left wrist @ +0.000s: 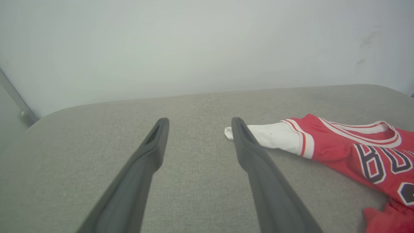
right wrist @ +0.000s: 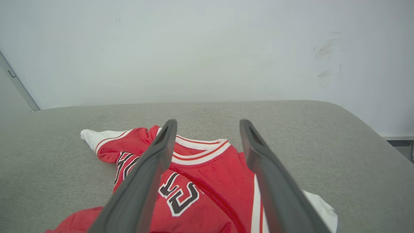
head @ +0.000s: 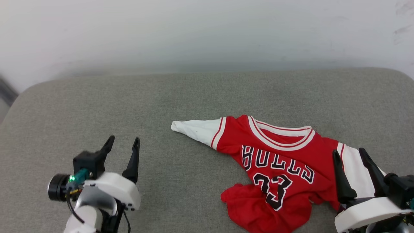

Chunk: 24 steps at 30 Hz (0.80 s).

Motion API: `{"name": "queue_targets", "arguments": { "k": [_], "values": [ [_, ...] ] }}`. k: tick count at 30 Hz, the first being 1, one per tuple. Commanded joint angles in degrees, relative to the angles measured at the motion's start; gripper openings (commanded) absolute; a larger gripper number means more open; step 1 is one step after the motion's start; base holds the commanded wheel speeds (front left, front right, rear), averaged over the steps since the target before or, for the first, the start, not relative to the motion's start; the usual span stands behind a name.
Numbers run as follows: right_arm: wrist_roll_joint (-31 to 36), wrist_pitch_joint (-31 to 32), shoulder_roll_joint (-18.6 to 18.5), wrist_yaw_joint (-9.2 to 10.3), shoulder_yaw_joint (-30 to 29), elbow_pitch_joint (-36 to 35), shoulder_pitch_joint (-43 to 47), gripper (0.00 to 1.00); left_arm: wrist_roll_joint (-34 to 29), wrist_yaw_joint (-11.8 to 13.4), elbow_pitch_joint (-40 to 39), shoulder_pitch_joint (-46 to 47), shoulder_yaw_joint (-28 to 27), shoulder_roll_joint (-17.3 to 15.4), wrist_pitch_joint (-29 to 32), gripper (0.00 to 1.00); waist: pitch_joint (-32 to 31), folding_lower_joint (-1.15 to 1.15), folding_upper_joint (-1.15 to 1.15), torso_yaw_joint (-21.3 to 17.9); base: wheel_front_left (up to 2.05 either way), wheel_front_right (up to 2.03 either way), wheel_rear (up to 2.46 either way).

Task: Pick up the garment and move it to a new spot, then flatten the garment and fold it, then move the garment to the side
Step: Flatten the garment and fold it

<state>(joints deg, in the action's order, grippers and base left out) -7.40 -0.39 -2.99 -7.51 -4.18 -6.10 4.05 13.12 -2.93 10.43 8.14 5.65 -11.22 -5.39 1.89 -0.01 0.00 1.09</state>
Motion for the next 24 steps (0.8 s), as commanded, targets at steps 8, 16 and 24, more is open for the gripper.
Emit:
{"name": "queue_targets", "arguments": {
  "k": [8, 16, 24],
  "values": [
    [-1.05, 0.4, 0.14, 0.04, 2.63, -2.02, -3.59, 1.0, 4.3, -3.75, 3.86, 15.95, 3.16, -4.24, 13.56, 1.0, 7.02, 0.01, 0.0, -4.67, 0.0, 0.0, 0.0],
    [-2.8, -1.7, 0.15, 0.03, 4.26, -0.16, -6.58, 1.0, 14.9, -4.56, 10.72, 28.78, 11.86, -11.9, 35.08, 1.0, 11.74, 0.01, 0.0, -10.77, 0.0, 0.0, 0.0],
    [-5.22, -4.66, 0.15, 0.03, 5.15, 2.22, -8.2, 1.0, 24.1, -4.54, 16.6, 34.58, 17.94, -18.8, 48.29, 1.0, 15.79, 0.01, 0.0, -15.23, 0.0, 0.0, 0.0]
  ]
}}
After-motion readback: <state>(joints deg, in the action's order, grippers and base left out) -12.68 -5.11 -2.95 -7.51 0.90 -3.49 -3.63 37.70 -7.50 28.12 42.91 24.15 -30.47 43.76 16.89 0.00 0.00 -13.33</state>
